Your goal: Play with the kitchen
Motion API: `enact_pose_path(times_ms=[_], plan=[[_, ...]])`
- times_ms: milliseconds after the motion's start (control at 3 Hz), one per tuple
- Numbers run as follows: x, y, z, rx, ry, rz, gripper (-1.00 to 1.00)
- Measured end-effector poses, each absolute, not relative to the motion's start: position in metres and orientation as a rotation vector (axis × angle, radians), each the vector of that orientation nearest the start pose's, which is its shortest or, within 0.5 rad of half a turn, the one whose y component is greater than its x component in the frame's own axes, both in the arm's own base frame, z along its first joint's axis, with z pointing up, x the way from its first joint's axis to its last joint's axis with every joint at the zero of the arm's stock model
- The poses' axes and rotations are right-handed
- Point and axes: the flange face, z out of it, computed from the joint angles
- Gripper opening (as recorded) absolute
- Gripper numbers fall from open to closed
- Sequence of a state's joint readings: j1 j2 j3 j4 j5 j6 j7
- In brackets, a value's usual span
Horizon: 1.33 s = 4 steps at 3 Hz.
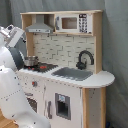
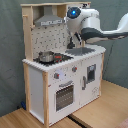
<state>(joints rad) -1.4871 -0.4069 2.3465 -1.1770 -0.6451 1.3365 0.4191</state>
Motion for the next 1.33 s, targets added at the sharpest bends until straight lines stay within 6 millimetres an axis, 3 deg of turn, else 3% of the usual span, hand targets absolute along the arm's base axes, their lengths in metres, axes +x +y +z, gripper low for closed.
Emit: enact_pose_path(times_ms=[1333], plan=[[0.316, 0.494, 0.655, 1.903, 0.135, 0.613, 1.0]])
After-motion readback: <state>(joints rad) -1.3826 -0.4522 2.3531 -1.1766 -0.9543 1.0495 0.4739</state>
